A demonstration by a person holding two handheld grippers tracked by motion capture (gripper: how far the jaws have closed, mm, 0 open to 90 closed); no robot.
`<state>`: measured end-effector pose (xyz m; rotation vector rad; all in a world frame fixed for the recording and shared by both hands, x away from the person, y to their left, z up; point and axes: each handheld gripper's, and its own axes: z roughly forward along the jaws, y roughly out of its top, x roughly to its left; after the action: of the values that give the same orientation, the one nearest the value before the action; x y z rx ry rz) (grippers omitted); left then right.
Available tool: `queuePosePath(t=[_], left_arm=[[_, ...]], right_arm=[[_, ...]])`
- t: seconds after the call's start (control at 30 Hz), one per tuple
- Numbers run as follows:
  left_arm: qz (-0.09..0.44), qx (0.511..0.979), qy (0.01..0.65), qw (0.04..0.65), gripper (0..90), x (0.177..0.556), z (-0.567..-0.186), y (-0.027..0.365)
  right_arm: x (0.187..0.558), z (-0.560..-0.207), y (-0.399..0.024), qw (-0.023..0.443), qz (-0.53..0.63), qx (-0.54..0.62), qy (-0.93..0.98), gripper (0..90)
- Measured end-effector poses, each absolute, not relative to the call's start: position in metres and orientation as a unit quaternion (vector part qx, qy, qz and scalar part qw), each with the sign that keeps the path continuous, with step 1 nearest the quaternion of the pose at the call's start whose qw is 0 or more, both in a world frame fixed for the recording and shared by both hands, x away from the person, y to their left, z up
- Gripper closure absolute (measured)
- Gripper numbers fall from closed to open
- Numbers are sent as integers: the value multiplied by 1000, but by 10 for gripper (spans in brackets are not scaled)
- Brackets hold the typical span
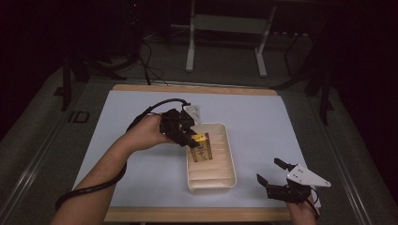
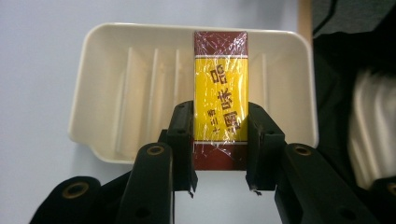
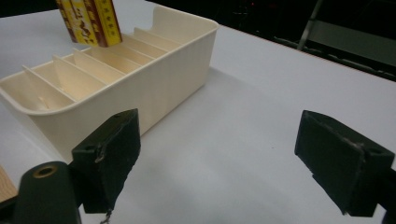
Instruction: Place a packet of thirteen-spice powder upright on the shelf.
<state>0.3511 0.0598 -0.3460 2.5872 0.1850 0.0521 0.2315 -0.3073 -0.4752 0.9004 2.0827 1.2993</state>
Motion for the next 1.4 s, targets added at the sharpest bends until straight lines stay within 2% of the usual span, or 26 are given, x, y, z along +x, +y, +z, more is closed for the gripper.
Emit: queuePosePath(t=[1.4], left_arm=[[-14, 974, 54, 220, 676, 368, -393, 30]], right_arm=[[231, -475, -308, 259, 481, 330, 770, 144]])
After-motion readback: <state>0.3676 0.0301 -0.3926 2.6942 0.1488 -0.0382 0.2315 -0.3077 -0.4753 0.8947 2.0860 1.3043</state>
